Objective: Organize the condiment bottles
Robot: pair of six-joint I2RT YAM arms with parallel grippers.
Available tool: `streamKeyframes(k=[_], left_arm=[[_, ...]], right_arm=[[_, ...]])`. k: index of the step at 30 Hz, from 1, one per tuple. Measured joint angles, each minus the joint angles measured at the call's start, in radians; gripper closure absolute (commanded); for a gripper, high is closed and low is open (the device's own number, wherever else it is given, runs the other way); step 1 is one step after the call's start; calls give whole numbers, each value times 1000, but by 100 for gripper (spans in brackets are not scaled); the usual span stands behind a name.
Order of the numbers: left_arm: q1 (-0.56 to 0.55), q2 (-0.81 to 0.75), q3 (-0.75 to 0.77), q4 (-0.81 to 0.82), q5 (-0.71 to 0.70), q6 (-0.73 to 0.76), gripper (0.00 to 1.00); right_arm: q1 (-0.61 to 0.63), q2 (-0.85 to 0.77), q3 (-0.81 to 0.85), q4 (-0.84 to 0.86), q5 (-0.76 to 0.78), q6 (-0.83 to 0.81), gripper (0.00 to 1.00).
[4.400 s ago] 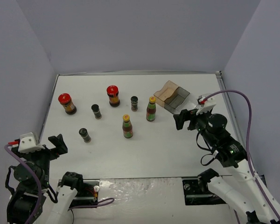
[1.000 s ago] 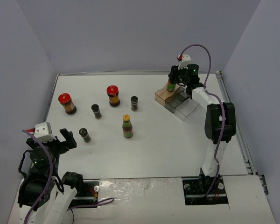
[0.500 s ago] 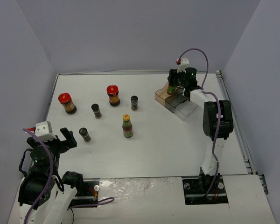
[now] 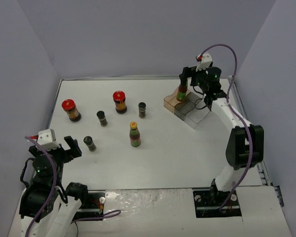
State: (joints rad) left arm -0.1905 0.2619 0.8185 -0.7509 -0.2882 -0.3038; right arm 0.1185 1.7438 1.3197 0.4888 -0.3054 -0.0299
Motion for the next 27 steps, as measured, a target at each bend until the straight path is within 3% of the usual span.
streamKeyframes(k=[6,13,20,27], left_arm=[[0,-3,0,0,2,0,3],[0,-27,-4,0,2,0,3],[0,-37,-7,0,1,0,3],[0,-37,-10,-1,0,0,3]], right_arm=[[47,-368,-155,-100,-73,0,0],[302,-645,-384,-132,-161,1,0],[506,-602,-500,-150,-170,-19,0],[612,-459,-504,-95,-172,-36,0]])
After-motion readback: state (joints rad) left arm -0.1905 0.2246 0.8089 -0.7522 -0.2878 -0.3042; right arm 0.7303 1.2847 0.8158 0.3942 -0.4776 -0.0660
